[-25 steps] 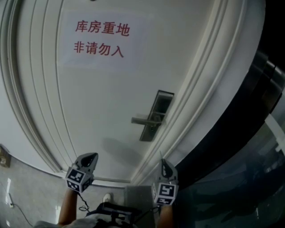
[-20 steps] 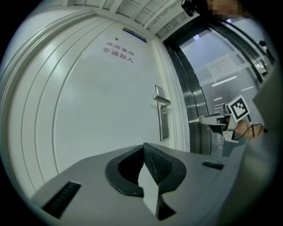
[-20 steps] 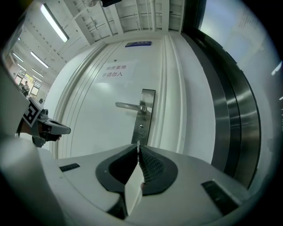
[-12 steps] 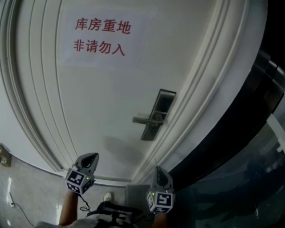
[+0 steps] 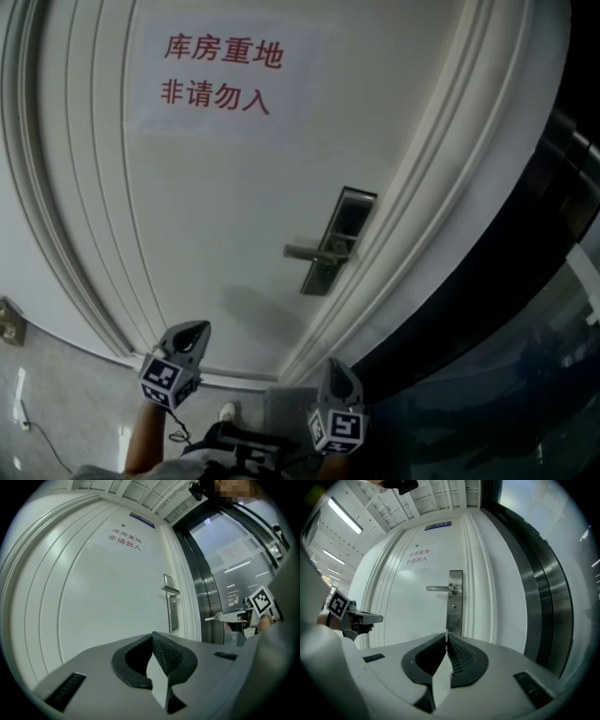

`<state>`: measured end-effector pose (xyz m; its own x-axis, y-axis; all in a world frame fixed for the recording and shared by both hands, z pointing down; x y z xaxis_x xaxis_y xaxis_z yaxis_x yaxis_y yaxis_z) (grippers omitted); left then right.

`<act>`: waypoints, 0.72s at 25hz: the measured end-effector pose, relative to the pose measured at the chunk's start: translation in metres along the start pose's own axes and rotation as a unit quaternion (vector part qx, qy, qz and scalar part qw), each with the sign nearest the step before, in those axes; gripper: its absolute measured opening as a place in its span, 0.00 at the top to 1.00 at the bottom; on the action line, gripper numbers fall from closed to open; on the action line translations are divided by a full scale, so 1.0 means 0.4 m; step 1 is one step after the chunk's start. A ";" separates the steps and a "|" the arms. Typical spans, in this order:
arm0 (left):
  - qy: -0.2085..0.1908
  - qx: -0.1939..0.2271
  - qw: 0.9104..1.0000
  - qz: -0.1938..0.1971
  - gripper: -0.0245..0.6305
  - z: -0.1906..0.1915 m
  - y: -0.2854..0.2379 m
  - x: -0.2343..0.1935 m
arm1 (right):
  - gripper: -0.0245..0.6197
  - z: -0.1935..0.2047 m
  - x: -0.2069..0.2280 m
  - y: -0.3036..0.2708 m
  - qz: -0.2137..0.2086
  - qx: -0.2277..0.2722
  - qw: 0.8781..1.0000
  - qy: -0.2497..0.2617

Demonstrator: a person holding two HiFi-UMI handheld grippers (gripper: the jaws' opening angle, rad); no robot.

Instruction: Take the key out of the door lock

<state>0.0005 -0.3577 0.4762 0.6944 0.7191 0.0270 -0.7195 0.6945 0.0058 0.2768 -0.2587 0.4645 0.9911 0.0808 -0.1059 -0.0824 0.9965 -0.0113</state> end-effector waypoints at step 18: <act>-0.002 -0.002 1.000 0.001 0.95 -0.002 -0.022 0.023 | 0.93 0.009 0.022 0.001 -0.006 -0.004 1.000 -0.001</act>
<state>0.0132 -0.3573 0.4755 0.6934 0.7199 0.0317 -0.7203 0.6937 0.0019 0.2859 -0.2576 0.4672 0.9922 0.0697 -0.1033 -0.0723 0.9972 -0.0212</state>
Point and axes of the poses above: the fingertips, and each gripper's own axes: y backward along the fingers, x to its right, z out of its underside, the point moved 4 cm from there along y, backward along the fingers, and after that the axes turned 7 degrees about z, right-handed, at the moved point
